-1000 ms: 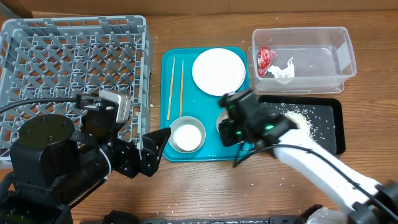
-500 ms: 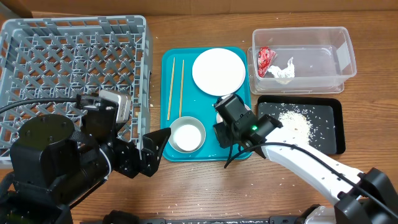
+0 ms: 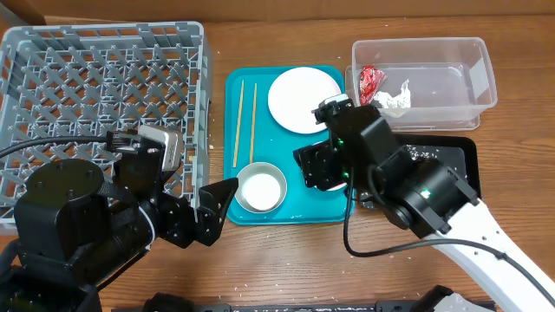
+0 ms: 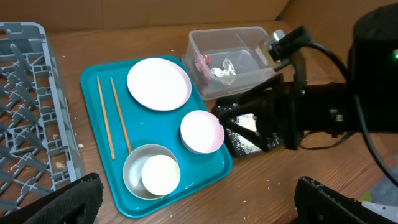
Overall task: Sort waste into correct bins and load items into the dishwasher
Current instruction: 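Grasp the white cup from the grey bowl with the right gripper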
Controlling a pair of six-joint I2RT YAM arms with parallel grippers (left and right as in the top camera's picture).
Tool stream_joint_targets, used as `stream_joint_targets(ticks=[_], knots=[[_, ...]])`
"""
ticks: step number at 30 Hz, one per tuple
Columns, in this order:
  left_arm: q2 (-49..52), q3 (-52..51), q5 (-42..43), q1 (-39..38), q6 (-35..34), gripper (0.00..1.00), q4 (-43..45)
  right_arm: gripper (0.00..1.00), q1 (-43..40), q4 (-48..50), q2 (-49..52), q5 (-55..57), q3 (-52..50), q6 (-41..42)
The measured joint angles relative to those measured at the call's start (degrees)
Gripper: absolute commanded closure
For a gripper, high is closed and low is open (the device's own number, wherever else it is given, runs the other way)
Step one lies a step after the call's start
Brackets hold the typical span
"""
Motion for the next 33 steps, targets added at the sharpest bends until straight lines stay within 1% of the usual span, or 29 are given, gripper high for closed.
stream_joint_targets(ticks=[1,5,10,13,15,16,18,19,20,21,22,29,33], knots=[[0.0,0.0,0.1,0.0,-0.2,0.0,0.0,0.27,0.0,-0.3,0.3,-0.9,0.0,0.0],[0.0,0.0,2.6,0.0,-2.9,0.0,-0.2,0.35,0.0,-0.5,4.1,-4.4,0.0,0.9],[0.0,0.0,4.3,0.0,-4.9,0.0,2.6,0.39,0.4,-0.5,12.5,-8.6,0.0,2.8],[0.0,0.0,3.6,0.0,-5.4,0.0,2.7,0.44,1.6,-0.2,19.1,-10.2,0.0,3.3],[0.0,0.0,1.7,0.0,-6.1,0.0,1.8,0.47,2.4,0.5,23.2,-10.9,0.0,3.7],[0.0,0.0,0.3,0.0,-6.5,0.0,1.0,0.51,2.6,0.9,24.7,-11.0,0.0,3.8],[0.0,0.0,-3.3,0.0,-7.8,0.0,-0.6,0.65,3.0,1.9,27.6,-11.5,0.0,3.8],[0.0,0.0,-5.3,0.0,-8.7,0.0,-1.6,0.7,3.0,2.3,28.6,-11.6,0.0,3.7],[0.0,0.0,-7.1,0.0,-9.7,0.0,-2.4,0.8,3.0,2.6,29.5,-11.7,0.0,3.8],[0.0,0.0,-9.0,0.0,-10.8,0.0,-3.0,0.92,3.0,3.0,30.0,-11.7,0.0,3.8],[0.0,0.0,-10.5,0.0,-11.6,0.0,-3.4,0.95,3.0,3.2,30.4,-11.7,0.0,3.8],[0.0,0.0,-14.0,0.0,-14.1,0.0,-2.8,0.96,2.3,2.1,28.8,-11.9,0.0,4.3],[0.5,0.0,-12.2,0.0,-14.6,0.0,-1.9,0.96,-0.4,0.1,22.7,-11.9,0.0,4.2]])
